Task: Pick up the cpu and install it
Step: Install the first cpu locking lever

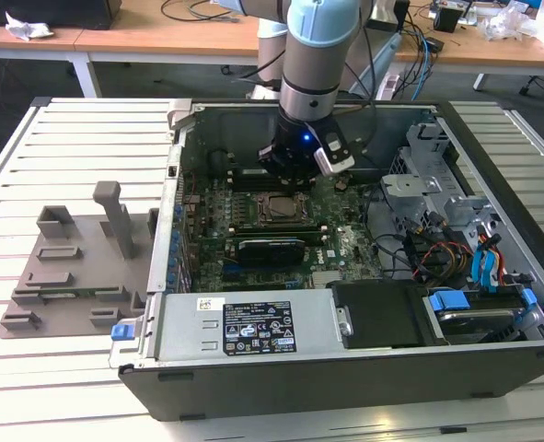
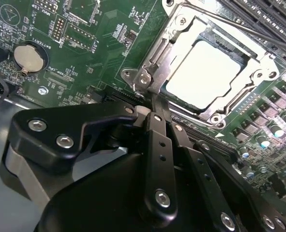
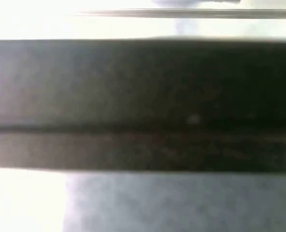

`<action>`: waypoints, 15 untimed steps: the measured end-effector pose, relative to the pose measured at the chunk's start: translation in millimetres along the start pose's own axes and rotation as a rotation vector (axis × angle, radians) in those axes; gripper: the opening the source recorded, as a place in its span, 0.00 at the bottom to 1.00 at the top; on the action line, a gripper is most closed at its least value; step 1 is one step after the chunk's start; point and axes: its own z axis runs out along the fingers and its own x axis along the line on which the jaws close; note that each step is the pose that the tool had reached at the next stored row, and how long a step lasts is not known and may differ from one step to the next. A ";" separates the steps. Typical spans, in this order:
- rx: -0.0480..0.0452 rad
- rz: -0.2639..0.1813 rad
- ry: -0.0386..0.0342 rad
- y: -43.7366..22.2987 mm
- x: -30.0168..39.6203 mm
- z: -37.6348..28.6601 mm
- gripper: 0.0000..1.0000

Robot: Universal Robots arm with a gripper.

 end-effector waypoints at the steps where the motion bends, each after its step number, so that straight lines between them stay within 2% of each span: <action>1: -0.0006 0.000 0.0000 0.0 -0.4 0.0 0.11; 15: -0.0011 0.000 -0.0003 1.7 -1.2 -1.1 0.11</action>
